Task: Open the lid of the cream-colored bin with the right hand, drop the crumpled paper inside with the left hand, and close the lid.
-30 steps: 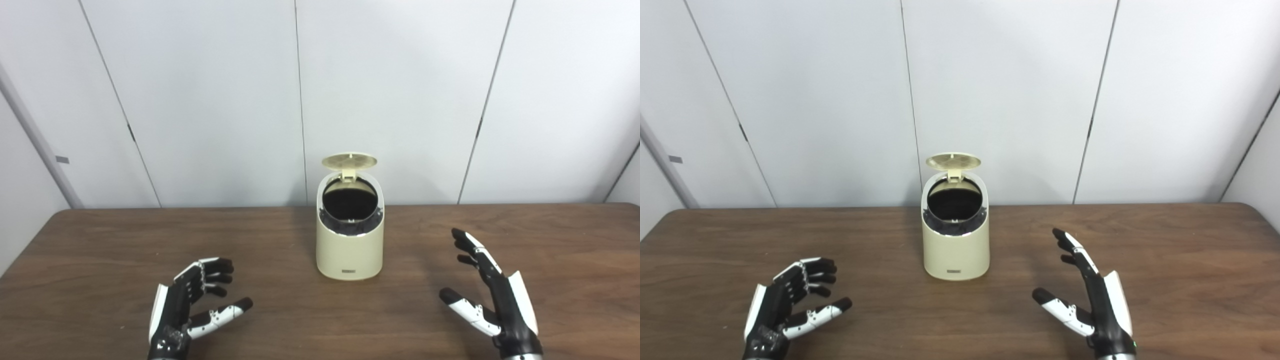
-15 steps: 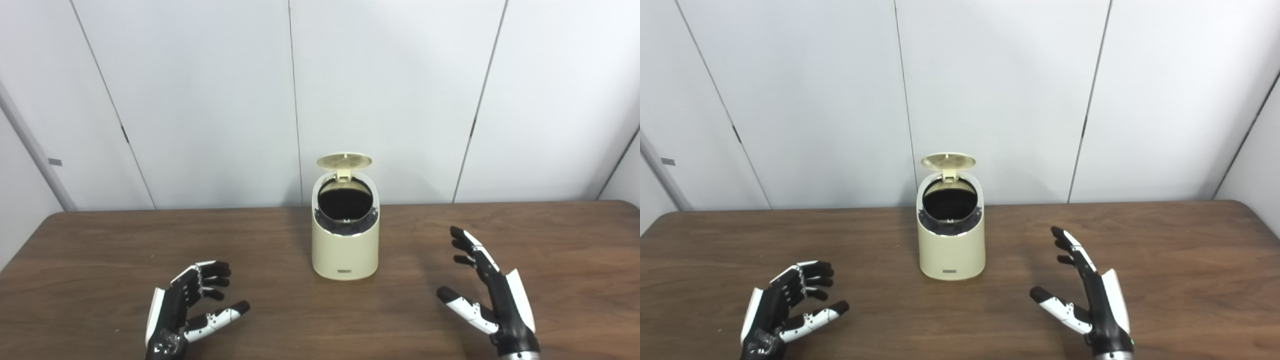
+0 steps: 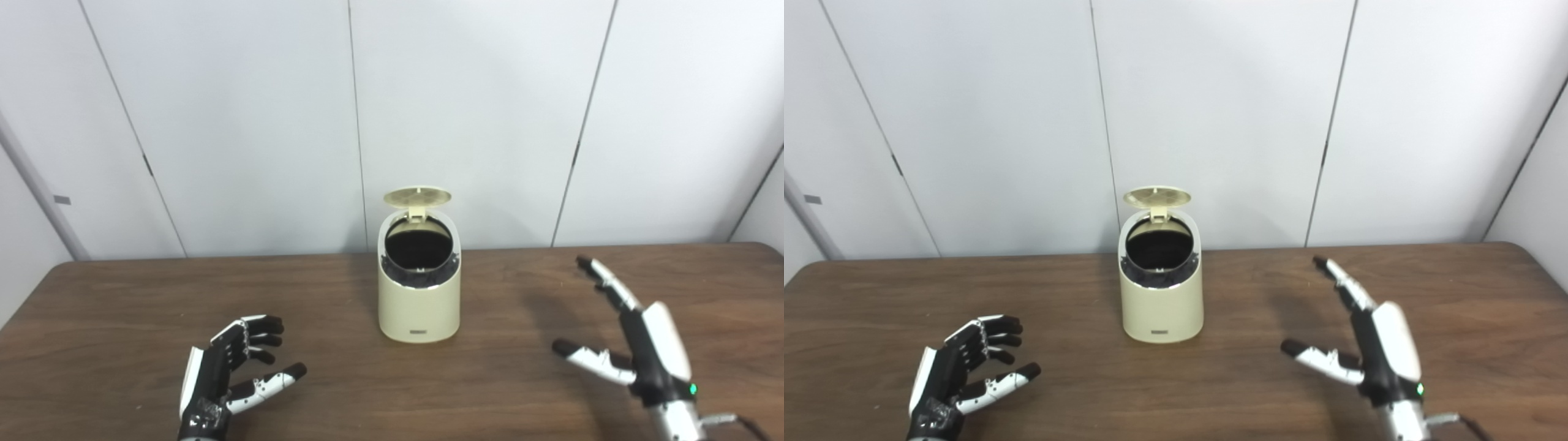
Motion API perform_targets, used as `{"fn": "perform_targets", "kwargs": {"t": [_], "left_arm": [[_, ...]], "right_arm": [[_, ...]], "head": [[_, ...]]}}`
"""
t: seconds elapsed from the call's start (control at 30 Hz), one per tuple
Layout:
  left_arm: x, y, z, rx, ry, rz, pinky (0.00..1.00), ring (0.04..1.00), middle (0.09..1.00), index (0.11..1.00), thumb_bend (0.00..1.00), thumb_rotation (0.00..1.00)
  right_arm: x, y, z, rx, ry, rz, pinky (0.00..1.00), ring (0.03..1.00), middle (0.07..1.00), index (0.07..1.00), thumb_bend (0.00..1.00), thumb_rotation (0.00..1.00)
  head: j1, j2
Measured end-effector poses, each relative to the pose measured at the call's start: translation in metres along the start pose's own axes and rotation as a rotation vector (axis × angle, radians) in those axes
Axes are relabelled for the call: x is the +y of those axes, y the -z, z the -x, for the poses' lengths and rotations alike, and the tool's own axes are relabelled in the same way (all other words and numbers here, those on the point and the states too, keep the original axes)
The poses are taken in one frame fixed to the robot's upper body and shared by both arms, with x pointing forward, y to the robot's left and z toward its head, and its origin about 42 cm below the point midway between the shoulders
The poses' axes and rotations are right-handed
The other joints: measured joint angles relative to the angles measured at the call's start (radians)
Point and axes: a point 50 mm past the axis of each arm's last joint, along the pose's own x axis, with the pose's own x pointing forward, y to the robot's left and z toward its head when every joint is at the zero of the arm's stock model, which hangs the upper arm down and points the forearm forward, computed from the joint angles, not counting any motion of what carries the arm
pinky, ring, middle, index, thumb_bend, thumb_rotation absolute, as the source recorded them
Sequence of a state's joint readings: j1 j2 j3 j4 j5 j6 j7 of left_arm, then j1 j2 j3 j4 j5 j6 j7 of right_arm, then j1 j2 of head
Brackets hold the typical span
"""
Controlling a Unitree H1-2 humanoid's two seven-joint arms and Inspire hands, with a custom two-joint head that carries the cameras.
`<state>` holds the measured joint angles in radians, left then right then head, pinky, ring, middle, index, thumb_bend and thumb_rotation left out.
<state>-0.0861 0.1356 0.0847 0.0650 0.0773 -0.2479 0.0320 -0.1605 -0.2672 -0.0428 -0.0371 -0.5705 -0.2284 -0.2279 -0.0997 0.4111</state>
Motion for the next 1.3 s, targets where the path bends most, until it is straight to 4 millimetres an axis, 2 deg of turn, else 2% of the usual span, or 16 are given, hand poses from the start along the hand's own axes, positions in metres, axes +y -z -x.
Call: {"fn": "perform_targets", "kwargs": {"t": [0.1, 0.27, 0.4, 0.57, 0.67, 0.9, 1.03, 1.13, 1.3], "left_arm": [[-0.001, -0.001, -0.001, -0.004, 0.002, 0.002, 0.5, 0.613, 0.649, 0.637, 0.84, 0.08], [-0.003, -0.001, -0.002, -0.007, 0.002, 0.0, 0.5, 0.605, 0.639, 0.631, 0.85, 0.09], [-0.005, -0.002, -0.003, -0.01, -0.002, -0.01, 0.5, 0.603, 0.637, 0.631, 0.86, 0.1], [-0.005, -0.002, -0.003, -0.012, 0.002, -0.023, 0.5, 0.601, 0.636, 0.628, 0.86, 0.09], [-0.006, -0.001, -0.004, -0.011, 0.003, -0.026, 0.5, 0.602, 0.637, 0.627, 0.86, 0.09], [-0.007, -0.001, -0.006, -0.012, 0.003, -0.032, 0.5, 0.6, 0.636, 0.625, 0.87, 0.1], [-0.008, -0.002, -0.007, -0.016, -0.002, -0.051, 0.5, 0.602, 0.635, 0.625, 0.88, 0.11], [-0.008, -0.001, -0.008, -0.015, -0.002, -0.054, 0.5, 0.604, 0.636, 0.626, 0.88, 0.12], [-0.01, -0.001, -0.01, -0.019, 0.001, -0.057, 0.51, 0.608, 0.639, 0.63, 0.88, 0.13]], "right_arm": [[-0.007, -0.022, -0.023, -0.032, 0.011, 0.025, 0.75, 0.86, 0.879, 0.874, 0.9, 0.75], [-0.014, -0.049, -0.054, -0.091, -0.004, 0.09, 0.74, 0.848, 0.853, 0.858, 0.88, 0.74], [-0.018, -0.065, -0.067, -0.109, -0.04, 0.126, 0.67, 0.807, 0.844, 0.846, 0.88, 0.7], [-0.026, -0.084, -0.087, -0.156, -0.095, 0.2, 0.72, 0.845, 0.844, 0.841, 0.91, 0.71], [-0.027, -0.096, -0.099, -0.189, -0.125, 0.235, 0.71, 0.84, 0.829, 0.828, 0.91, 0.7], [-0.015, -0.118, -0.124, -0.272, -0.206, 0.335, 0.76, 0.857, 0.835, 0.83, 0.96, 0.79], [-0.01, -0.127, -0.131, -0.297, -0.247, 0.361, 0.79, 0.849, 0.842, 0.828, 0.94, 0.76], [-0.009, -0.134, -0.137, -0.317, -0.269, 0.378, 0.76, 0.819, 0.827, 0.817, 0.94, 0.74], [-0.009, -0.147, -0.15, -0.342, -0.296, 0.419, 0.74, 0.825, 0.821, 0.809, 0.96, 0.74]], "head": [[0.0, -0.002], [0.003, -0.003], [0.0, -0.002], [0.006, -0.002], [0.006, -0.003], [0.012, -0.005], [0.012, -0.006], [0.014, -0.008], [0.014, -0.012]]}}
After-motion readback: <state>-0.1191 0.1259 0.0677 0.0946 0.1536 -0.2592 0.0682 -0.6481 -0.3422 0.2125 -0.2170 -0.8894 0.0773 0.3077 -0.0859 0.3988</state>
